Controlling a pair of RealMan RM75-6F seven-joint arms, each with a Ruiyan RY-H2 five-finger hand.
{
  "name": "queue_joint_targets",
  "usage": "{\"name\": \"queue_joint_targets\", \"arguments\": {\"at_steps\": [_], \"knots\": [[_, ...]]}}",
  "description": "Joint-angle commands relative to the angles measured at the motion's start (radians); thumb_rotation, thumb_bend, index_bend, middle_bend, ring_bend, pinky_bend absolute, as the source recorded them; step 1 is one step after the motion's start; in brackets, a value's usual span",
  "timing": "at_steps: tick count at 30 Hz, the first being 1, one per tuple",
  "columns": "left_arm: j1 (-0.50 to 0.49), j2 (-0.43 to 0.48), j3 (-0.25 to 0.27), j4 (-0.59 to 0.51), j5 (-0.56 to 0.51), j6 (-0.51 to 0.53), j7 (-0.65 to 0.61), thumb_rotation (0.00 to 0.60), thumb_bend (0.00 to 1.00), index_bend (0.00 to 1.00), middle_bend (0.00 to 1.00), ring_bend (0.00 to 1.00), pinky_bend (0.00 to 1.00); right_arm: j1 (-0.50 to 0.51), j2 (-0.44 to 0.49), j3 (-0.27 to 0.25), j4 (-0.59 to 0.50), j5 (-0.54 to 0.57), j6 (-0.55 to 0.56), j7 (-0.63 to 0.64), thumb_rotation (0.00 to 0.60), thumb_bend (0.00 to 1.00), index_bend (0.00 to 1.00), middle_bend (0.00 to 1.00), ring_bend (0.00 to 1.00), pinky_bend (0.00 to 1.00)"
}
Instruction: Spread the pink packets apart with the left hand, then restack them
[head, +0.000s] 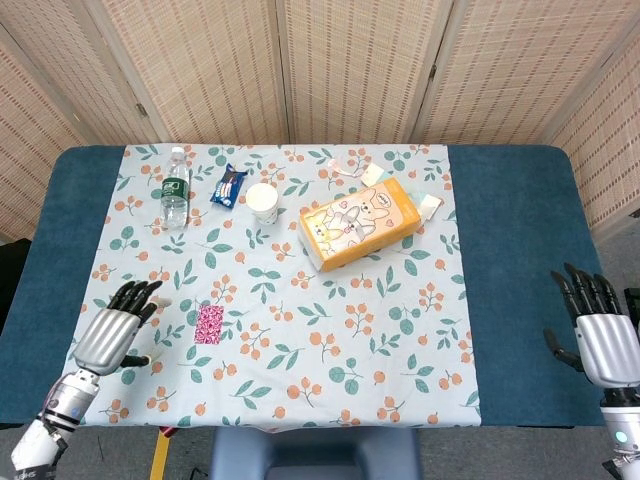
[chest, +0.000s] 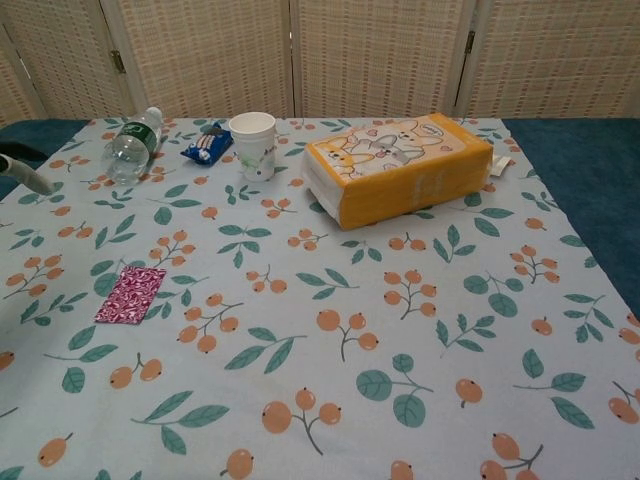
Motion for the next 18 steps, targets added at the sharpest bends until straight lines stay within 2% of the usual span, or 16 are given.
{"name": "queue_joint_targets", "arguments": {"at_steps": [1, 3, 5, 7, 10, 15, 18], "knots": [[-0.04, -0.031, 0.002, -0.003, -0.046, -0.062, 0.027, 0.599, 0.21, 0.26, 0.08, 0.03, 0.0, -0.002, -0.001, -0.002, 0.003, -0.001, 0.001, 0.005, 0.6, 0.39, 0.04, 0.03, 0.0, 0.0], [-0.054, -0.048, 0.001, -0.006, -0.08, -0.095, 0.039, 0.563, 0.19, 0.26, 0.07, 0.02, 0.0, -0.002, -0.002, -0.004, 0.005, -0.002, 0.0, 0.011, 0.6, 0.39, 0.04, 0.03, 0.0, 0.0], [-0.07, -0.059, 0.001, -0.009, -0.111, -0.13, 0.047, 0.494, 0.17, 0.26, 0.06, 0.01, 0.0, -0.003, -0.002, -0.005, 0.007, -0.004, 0.002, 0.015, 0.6, 0.39, 0.04, 0.03, 0.0, 0.0], [-0.08, -0.073, -0.002, 0.0, -0.132, -0.147, 0.055, 0.397, 0.16, 0.26, 0.05, 0.0, 0.0, -0.004, -0.001, -0.005, 0.008, -0.006, 0.004, 0.018, 0.6, 0.39, 0.04, 0.03, 0.0, 0.0], [-0.093, -0.098, -0.004, 0.015, -0.166, -0.168, 0.059, 0.316, 0.15, 0.28, 0.05, 0.0, 0.0, -0.006, -0.001, -0.007, 0.009, -0.007, 0.006, 0.023, 0.6, 0.39, 0.04, 0.03, 0.0, 0.0], [-0.108, -0.13, -0.002, 0.043, -0.211, -0.2, 0.05, 0.236, 0.15, 0.3, 0.05, 0.0, 0.0, -0.006, -0.005, -0.009, 0.013, -0.008, 0.004, 0.03, 0.6, 0.39, 0.04, 0.03, 0.0, 0.0], [-0.112, -0.154, -0.001, 0.064, -0.231, -0.204, 0.052, 0.225, 0.14, 0.31, 0.05, 0.0, 0.0, -0.005, -0.007, -0.01, 0.016, -0.008, 0.002, 0.033, 0.6, 0.39, 0.04, 0.03, 0.0, 0.0]]}}
